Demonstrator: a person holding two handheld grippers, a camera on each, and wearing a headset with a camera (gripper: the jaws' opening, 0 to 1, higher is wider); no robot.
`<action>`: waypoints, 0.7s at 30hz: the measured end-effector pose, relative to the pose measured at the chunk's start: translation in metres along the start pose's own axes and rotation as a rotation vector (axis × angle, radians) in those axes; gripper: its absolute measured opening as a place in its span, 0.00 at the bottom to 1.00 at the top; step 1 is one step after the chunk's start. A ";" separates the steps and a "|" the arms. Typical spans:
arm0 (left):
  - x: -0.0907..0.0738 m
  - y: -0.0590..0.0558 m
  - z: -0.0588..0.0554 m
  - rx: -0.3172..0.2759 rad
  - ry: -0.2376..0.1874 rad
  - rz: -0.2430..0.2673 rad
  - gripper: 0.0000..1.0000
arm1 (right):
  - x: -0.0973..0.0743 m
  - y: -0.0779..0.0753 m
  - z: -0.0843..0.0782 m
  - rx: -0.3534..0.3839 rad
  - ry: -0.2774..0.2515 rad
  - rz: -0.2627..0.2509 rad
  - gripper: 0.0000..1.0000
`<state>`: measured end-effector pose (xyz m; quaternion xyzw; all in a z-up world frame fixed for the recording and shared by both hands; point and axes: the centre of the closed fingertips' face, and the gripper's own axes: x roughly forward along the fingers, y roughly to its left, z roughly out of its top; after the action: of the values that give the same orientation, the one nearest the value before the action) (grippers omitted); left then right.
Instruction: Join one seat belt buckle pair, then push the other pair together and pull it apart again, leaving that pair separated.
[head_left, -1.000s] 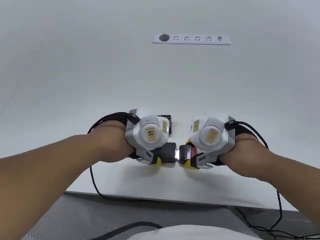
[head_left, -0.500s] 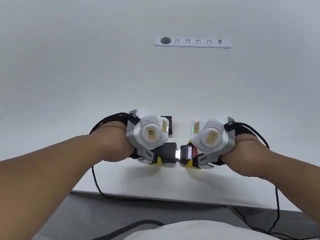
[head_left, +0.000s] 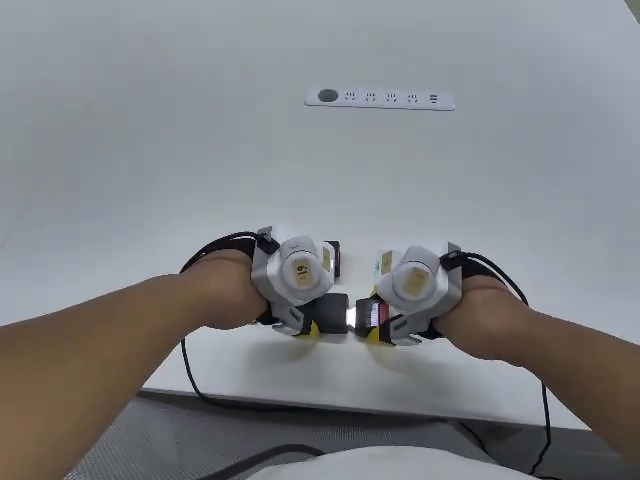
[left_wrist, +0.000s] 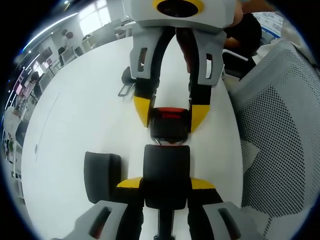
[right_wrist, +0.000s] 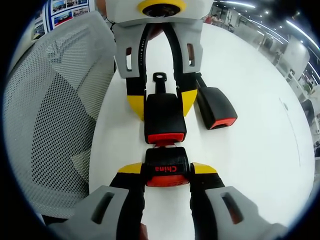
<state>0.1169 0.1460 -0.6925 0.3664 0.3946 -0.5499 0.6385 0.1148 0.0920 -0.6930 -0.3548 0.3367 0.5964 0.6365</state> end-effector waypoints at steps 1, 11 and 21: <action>0.000 0.000 0.000 -0.002 -0.002 0.002 0.33 | 0.000 0.000 0.000 0.000 0.005 -0.001 0.34; -0.004 -0.003 -0.001 0.001 0.048 0.039 0.34 | -0.002 0.001 0.000 -0.001 0.004 -0.018 0.35; -0.032 0.011 0.004 -0.011 0.005 0.086 0.41 | -0.026 0.002 0.014 0.009 -0.039 0.020 0.33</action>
<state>0.1252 0.1567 -0.6609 0.3809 0.3831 -0.5187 0.6626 0.1117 0.0902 -0.6634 -0.3369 0.3303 0.6080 0.6386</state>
